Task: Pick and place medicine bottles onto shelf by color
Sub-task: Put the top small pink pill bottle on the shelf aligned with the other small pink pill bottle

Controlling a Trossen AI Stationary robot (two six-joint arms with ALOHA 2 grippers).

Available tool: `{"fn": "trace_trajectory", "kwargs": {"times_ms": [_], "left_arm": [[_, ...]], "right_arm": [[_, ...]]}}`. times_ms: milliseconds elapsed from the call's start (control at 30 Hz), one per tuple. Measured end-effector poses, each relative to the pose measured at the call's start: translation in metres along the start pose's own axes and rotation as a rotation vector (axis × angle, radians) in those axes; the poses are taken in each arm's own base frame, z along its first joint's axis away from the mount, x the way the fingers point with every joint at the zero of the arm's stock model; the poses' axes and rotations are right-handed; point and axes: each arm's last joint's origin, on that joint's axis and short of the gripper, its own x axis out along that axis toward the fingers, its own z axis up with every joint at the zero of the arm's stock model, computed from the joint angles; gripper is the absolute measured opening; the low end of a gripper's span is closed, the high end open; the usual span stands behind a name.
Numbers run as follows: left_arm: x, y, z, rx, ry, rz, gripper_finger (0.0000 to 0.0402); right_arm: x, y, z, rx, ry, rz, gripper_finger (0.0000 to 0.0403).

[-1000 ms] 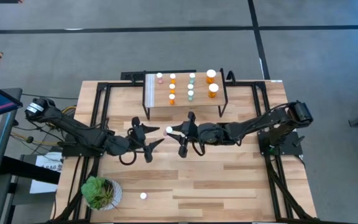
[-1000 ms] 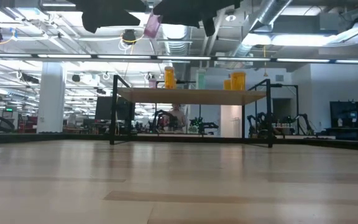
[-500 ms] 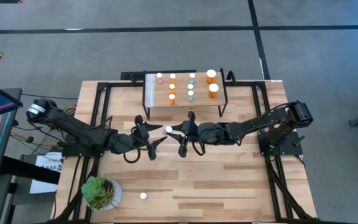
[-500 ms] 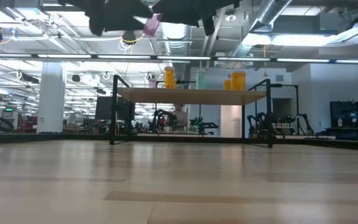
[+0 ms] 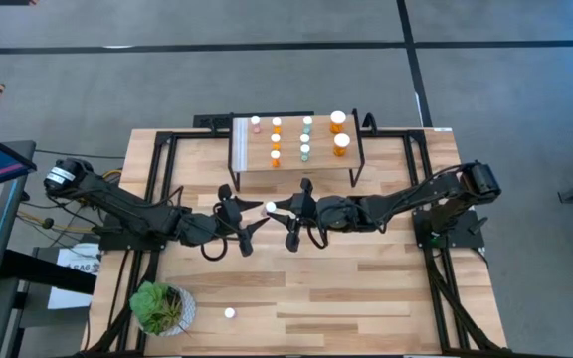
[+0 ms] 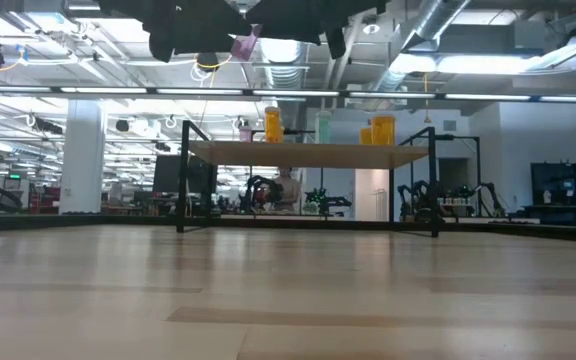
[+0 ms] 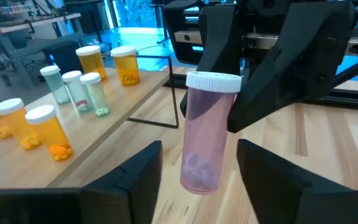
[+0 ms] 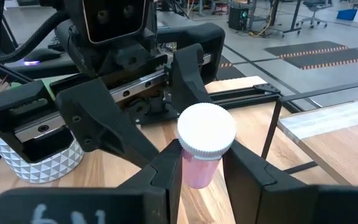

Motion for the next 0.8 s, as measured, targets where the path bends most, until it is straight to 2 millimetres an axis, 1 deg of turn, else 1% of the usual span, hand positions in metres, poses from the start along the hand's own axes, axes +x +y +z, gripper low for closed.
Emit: {"fn": "trace_trajectory", "kwargs": {"times_ms": [200, 367, 500, 633, 800], "left_arm": [[0.0, 0.0, 0.0, -0.002, 0.0, -0.001, 0.0137], [0.0, -0.0003, -0.0001, -0.003, 0.002, -0.011, 0.0106], [0.0, -0.0005, -0.0002, -0.003, 0.004, -0.018, 0.0091], [0.0, -0.0005, -0.0002, -0.004, 0.003, -0.018, 0.0086], [0.0, -0.0005, -0.0001, -0.004, 0.003, -0.018, 0.0085]], "right_arm": [[0.0001, 0.0, -0.0001, 0.0, 0.0, 0.0, 0.0118], [0.0001, 0.0, -0.0001, 0.001, 0.0, 0.0, 0.0118], [0.0001, 0.0, -0.0003, 0.0, 0.002, 0.0, 0.0118], [0.0001, 0.0, -0.0003, 0.0, 0.002, 0.001, 0.012], [0.0001, 0.0001, -0.0002, 0.0, 0.002, 0.002, 0.0137]]}}
